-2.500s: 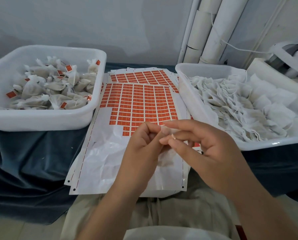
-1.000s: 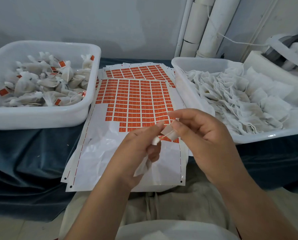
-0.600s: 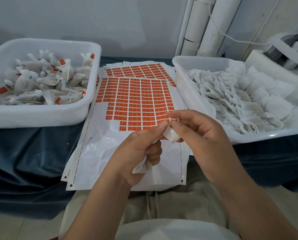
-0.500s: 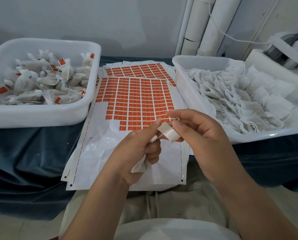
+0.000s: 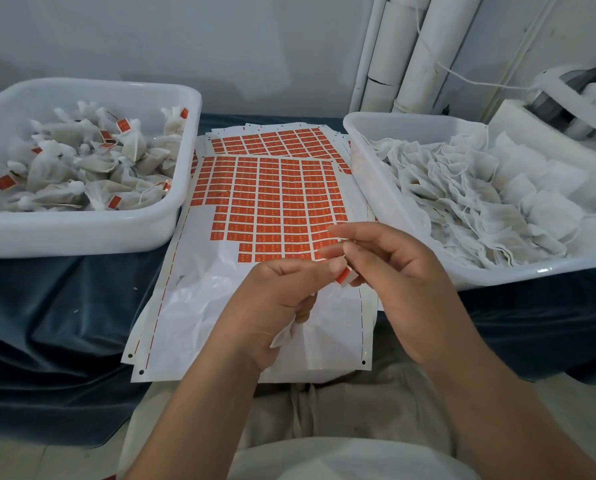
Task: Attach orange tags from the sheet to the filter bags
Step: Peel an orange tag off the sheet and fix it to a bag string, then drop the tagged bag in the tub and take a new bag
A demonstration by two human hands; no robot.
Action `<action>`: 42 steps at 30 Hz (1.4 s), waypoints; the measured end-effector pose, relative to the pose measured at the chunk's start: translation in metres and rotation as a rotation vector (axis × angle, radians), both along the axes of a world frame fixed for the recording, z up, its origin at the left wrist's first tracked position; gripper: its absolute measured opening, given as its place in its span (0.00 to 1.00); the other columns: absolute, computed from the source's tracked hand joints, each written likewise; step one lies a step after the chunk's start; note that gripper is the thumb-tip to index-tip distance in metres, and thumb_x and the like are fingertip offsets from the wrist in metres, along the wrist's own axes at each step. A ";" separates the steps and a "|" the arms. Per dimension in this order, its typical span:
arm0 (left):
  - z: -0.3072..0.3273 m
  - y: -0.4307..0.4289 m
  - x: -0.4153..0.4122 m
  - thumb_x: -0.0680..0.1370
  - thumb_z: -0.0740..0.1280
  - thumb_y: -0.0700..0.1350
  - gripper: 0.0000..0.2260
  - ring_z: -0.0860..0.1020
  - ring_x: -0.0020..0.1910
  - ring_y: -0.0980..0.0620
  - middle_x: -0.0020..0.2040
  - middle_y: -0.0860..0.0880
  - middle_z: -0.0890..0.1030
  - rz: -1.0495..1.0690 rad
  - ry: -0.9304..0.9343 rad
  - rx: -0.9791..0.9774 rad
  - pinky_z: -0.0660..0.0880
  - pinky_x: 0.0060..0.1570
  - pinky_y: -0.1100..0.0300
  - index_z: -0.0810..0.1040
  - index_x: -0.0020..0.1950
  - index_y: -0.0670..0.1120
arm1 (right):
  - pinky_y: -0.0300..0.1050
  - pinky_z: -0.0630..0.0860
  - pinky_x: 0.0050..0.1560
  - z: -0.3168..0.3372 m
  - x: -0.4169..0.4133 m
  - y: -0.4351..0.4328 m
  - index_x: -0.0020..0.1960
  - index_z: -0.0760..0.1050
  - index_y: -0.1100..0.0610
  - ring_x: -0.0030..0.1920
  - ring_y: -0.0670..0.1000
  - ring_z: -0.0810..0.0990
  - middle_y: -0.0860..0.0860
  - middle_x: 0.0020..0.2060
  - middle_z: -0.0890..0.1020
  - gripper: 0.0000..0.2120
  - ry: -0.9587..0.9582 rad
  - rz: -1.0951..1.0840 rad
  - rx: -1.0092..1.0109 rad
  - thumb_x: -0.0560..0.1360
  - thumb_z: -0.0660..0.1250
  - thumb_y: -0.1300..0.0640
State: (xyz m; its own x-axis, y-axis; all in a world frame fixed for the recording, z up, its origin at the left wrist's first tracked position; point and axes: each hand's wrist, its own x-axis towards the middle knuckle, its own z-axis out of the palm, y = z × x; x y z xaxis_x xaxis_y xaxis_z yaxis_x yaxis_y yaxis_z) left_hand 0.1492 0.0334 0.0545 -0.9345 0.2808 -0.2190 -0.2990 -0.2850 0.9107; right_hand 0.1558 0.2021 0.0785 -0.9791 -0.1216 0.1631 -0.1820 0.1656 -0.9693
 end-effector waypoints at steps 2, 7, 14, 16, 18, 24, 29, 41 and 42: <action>0.000 0.000 0.000 0.65 0.78 0.56 0.09 0.70 0.23 0.57 0.27 0.57 0.76 0.010 -0.003 -0.053 0.70 0.29 0.67 0.85 0.34 0.52 | 0.37 0.82 0.54 0.000 -0.001 0.000 0.59 0.83 0.39 0.56 0.45 0.85 0.42 0.53 0.87 0.13 -0.009 0.008 0.009 0.84 0.64 0.55; 0.001 0.005 0.002 0.60 0.79 0.60 0.16 0.74 0.26 0.59 0.28 0.59 0.77 0.068 0.003 -0.096 0.71 0.30 0.69 0.87 0.39 0.49 | 0.40 0.82 0.50 -0.001 -0.002 -0.001 0.59 0.82 0.38 0.56 0.47 0.85 0.44 0.54 0.87 0.13 -0.027 0.025 -0.025 0.81 0.62 0.48; -0.002 0.005 0.001 0.64 0.76 0.62 0.19 0.76 0.41 0.54 0.37 0.55 0.82 0.163 0.041 -0.103 0.73 0.44 0.56 0.89 0.46 0.51 | 0.37 0.82 0.40 -0.007 -0.007 -0.005 0.54 0.79 0.48 0.43 0.45 0.87 0.44 0.45 0.87 0.19 -0.049 0.044 0.228 0.77 0.64 0.34; -0.002 0.005 0.001 0.67 0.74 0.61 0.17 0.76 0.40 0.55 0.38 0.52 0.81 0.135 0.051 -0.101 0.74 0.40 0.59 0.89 0.47 0.50 | 0.34 0.79 0.40 -0.009 -0.004 -0.003 0.49 0.82 0.52 0.40 0.46 0.86 0.45 0.40 0.87 0.18 0.055 0.091 0.264 0.81 0.62 0.39; -0.002 0.004 0.001 0.70 0.74 0.59 0.16 0.75 0.39 0.55 0.39 0.50 0.80 0.100 0.030 -0.057 0.73 0.37 0.61 0.89 0.51 0.50 | 0.32 0.77 0.41 -0.011 -0.004 -0.003 0.47 0.81 0.53 0.39 0.47 0.86 0.45 0.38 0.85 0.17 0.134 0.099 0.286 0.83 0.61 0.44; -0.002 0.001 -0.002 0.79 0.72 0.54 0.11 0.77 0.37 0.56 0.43 0.51 0.81 0.042 -0.044 0.025 0.74 0.37 0.64 0.88 0.56 0.50 | 0.35 0.75 0.40 -0.013 -0.003 -0.002 0.42 0.75 0.52 0.36 0.48 0.80 0.46 0.33 0.79 0.15 0.149 0.095 0.368 0.86 0.59 0.52; 0.003 -0.007 -0.001 0.80 0.71 0.52 0.07 0.82 0.44 0.58 0.46 0.56 0.87 0.082 0.082 -0.198 0.76 0.46 0.61 0.89 0.51 0.54 | 0.40 0.71 0.34 -0.015 -0.001 -0.004 0.38 0.68 0.44 0.31 0.45 0.71 0.47 0.30 0.74 0.16 0.137 0.087 0.395 0.85 0.57 0.50; 0.055 -0.070 -0.012 0.77 0.76 0.53 0.02 0.85 0.42 0.60 0.44 0.56 0.88 0.586 0.433 -0.330 0.81 0.37 0.66 0.88 0.46 0.56 | 0.33 0.76 0.41 -0.010 -0.003 0.005 0.50 0.80 0.40 0.41 0.49 0.82 0.49 0.39 0.83 0.28 0.172 0.082 0.313 0.79 0.47 0.25; 0.063 -0.085 -0.020 0.76 0.77 0.50 0.01 0.86 0.41 0.58 0.45 0.55 0.88 0.660 0.437 -0.295 0.81 0.34 0.62 0.88 0.46 0.56 | 0.34 0.77 0.40 -0.007 -0.003 0.006 0.49 0.80 0.39 0.41 0.49 0.83 0.49 0.39 0.83 0.30 0.178 0.074 0.311 0.78 0.46 0.23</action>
